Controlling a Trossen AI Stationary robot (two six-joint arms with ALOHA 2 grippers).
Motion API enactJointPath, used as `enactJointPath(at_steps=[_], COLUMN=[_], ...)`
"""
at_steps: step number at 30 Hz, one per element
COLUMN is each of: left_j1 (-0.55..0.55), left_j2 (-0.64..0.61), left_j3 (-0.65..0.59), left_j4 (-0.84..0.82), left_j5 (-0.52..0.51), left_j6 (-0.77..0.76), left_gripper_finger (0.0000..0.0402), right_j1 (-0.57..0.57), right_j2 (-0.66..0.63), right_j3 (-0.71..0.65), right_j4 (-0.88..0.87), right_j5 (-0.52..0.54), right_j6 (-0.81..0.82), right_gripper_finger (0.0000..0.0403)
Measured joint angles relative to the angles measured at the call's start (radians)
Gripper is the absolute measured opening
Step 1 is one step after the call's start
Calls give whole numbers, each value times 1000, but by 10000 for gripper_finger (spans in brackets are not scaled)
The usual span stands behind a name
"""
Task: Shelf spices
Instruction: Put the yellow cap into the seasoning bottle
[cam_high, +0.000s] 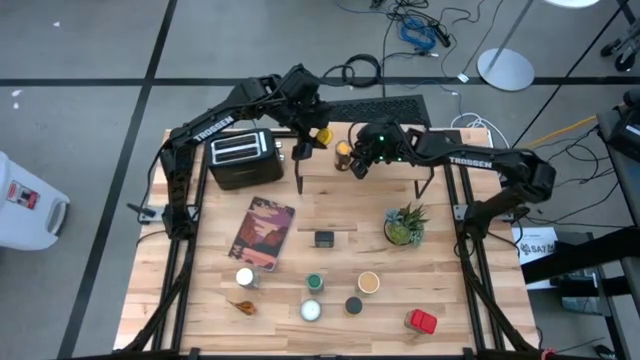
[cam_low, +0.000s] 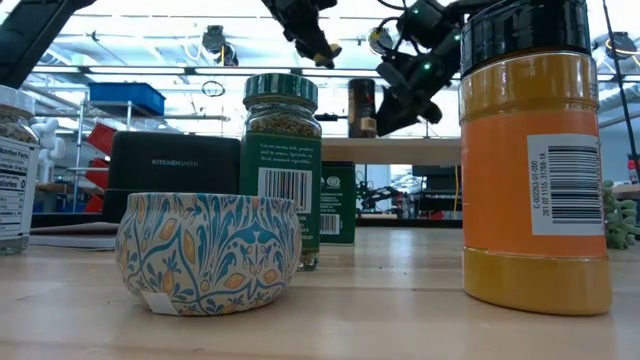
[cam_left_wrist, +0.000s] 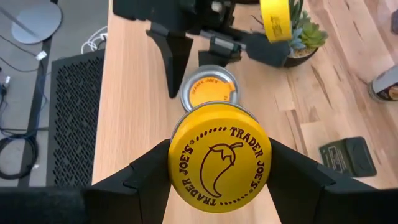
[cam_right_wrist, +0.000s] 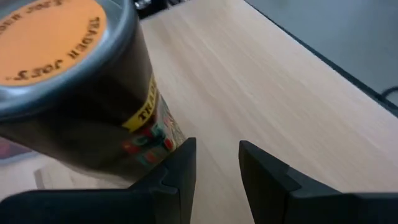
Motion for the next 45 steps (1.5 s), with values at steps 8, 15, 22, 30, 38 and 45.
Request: enactJointPath(at_steps=[8,15,22,30,38,45], left_j1=[-6,-6,-8,-16,-25,-25], left_j2=[0,0,0,0,0,0], left_j3=[0,-1,-1,-1,-2,-2], left_j4=[-36,-68,-69,-73,-74,-101], left_j5=[-24,-44,-47,-47,-47,-47], left_j6=[2,10,26,26,26,35], left_gripper_finger=[228,228,228,228,228,228], right_j1=[6,-9,4,6,12,28], right_j2=[47,-63,-146,-81,20,33], right_j3=[0,0,0,0,0,0], right_j4=[68,-109,-205,-150,-5,110], right_j5=[0,9,-170,-329,-309,-311], right_j6=[10,-54,-177,-282,-286,-285], right_gripper_finger=[109,109,109,109,109,83])
